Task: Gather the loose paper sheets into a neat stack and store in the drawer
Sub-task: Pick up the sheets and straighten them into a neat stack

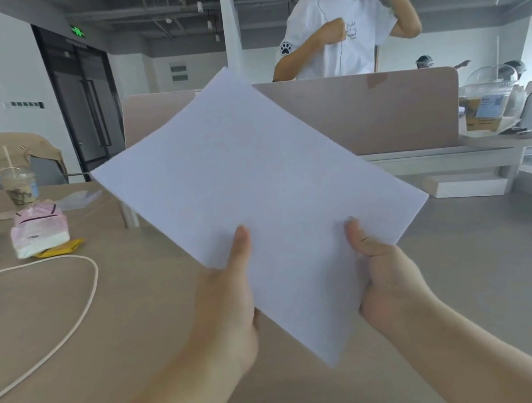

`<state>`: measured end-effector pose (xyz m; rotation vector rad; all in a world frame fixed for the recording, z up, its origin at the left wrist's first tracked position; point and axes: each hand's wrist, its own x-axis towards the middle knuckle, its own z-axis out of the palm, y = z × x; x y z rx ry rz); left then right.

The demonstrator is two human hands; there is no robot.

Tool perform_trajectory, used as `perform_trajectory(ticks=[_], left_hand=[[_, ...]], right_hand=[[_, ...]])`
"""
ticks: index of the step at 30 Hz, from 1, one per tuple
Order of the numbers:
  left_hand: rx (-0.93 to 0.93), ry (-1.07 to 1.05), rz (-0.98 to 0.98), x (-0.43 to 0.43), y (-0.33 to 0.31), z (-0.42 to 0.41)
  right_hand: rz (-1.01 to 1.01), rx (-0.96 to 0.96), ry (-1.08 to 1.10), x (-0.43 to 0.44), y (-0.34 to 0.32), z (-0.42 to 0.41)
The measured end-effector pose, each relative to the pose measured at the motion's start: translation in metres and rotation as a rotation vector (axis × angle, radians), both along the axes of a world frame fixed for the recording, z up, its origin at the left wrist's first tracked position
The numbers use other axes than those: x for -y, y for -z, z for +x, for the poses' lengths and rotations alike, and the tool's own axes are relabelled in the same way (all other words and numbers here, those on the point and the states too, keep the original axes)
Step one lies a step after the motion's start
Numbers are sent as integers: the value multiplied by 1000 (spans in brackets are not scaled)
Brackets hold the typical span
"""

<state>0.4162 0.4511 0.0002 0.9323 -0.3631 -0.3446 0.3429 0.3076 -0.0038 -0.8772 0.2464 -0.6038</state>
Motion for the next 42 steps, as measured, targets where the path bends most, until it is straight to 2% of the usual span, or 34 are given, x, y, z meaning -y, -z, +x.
perform_trajectory(ticks=[2, 6, 9, 11, 13, 18, 23, 26, 31, 37, 42], left_hand=[[9, -192, 86, -2, 2, 7], [-14, -247, 160, -15, -5, 36], [-13, -212, 233, -24, -10, 49], [52, -173, 265, -29, -13, 52], [147, -128, 278, -31, -19, 48], [291, -92, 222, -33, -30, 31], [298, -26, 142, -39, -39, 25], [327, 53, 129, -37, -41, 19], [324, -36, 108, -32, -43, 13], [303, 36, 104, -33, -40, 14], [314, -10, 129, -32, -43, 15]], right_hand=[[-36, -37, 1, -6, 2, 1], [-95, -95, 72, 20, -12, -6], [-399, -215, -12, 38, -23, -19], [-607, -298, -71, 41, -29, -25], [-719, -288, -51, 35, -33, -27], [-699, -41, 126, 20, -38, -29], [-600, 97, 35, 18, -49, -35], [-575, 104, 31, 17, -48, -35], [-588, 105, 72, 16, -51, -36], [-587, 113, 31, 13, -52, -37], [-605, 125, 107, 16, -53, -39]])
